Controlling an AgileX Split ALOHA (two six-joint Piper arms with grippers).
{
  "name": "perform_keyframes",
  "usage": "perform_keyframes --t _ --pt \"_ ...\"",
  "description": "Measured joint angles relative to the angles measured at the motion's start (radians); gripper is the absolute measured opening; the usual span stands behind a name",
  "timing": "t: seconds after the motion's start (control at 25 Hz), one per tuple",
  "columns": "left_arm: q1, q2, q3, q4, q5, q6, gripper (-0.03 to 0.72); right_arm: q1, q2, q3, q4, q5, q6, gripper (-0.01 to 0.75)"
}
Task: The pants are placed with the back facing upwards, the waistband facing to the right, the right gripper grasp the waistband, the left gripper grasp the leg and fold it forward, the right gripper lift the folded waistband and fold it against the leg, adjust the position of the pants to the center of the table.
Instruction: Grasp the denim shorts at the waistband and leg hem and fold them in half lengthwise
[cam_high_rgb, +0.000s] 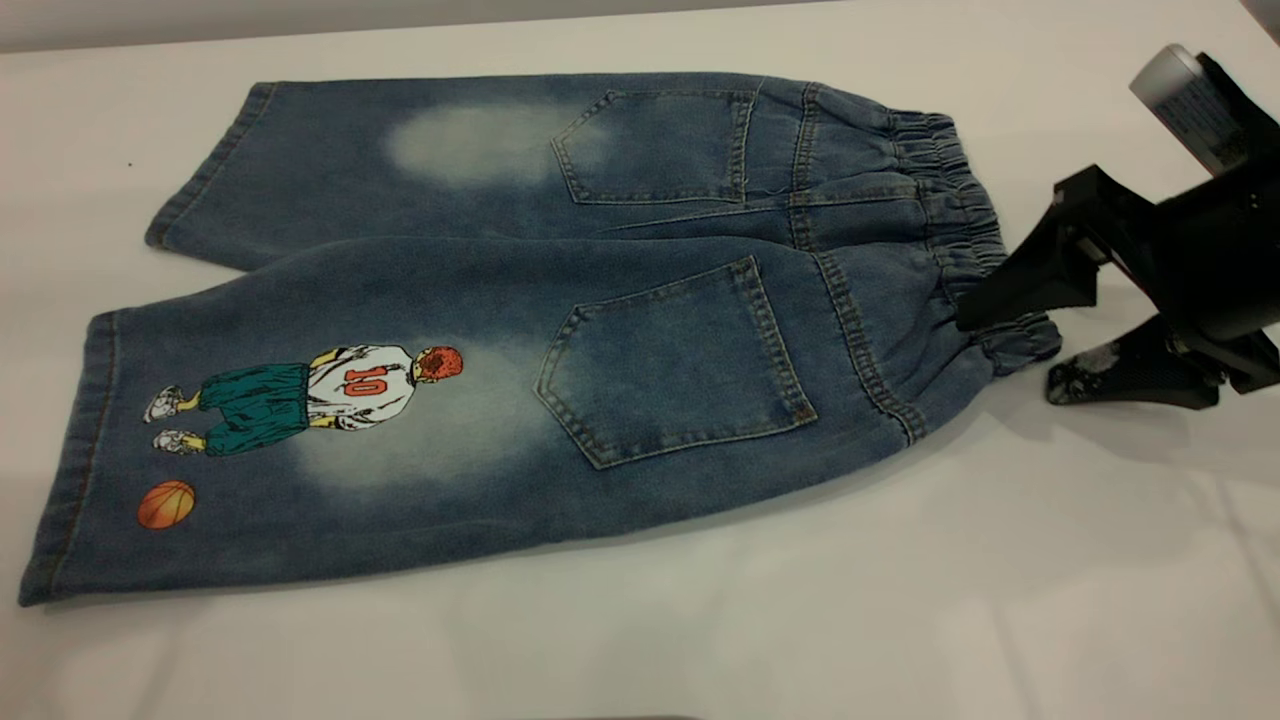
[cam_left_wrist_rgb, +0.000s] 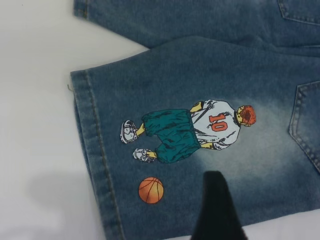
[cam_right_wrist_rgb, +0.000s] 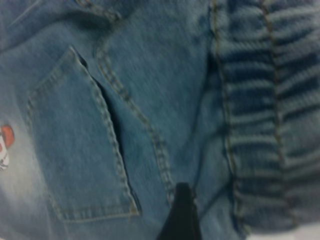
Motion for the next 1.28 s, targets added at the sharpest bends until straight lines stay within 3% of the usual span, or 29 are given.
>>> perform_keyframes --t 0.12,0.2,0.4,0.48,0.92,1.08,1.28 --pt "0.000 0.000 0.000 0.000 0.000 0.000 0.441 0.000 0.010 -0.021 0.000 0.002 0.000 0.544" --pt "0.000 0.000 0.000 0.000 0.001 0.000 0.441 0.000 0.010 -0.025 0.000 0.002 0.001 0.485" --pt "0.000 0.002 0.000 0.035 0.033 -0.005 0.441 0.000 0.012 -0.026 0.000 0.017 -0.002 0.136" --pt "0.000 0.009 0.000 0.060 0.057 -0.013 0.441 0.000 0.012 -0.026 -0.002 0.047 -0.011 0.051" --pt "0.000 0.227 0.000 0.282 0.120 -0.226 0.441 0.000 0.012 -0.026 -0.008 0.100 -0.028 0.034" --pt "0.000 0.321 0.000 0.359 0.078 -0.352 0.441 0.000 0.012 -0.026 -0.014 0.104 -0.029 0.034" --pt "0.000 0.438 0.000 0.389 0.022 -0.382 0.441 0.000 0.012 -0.026 -0.018 0.107 -0.029 0.034"
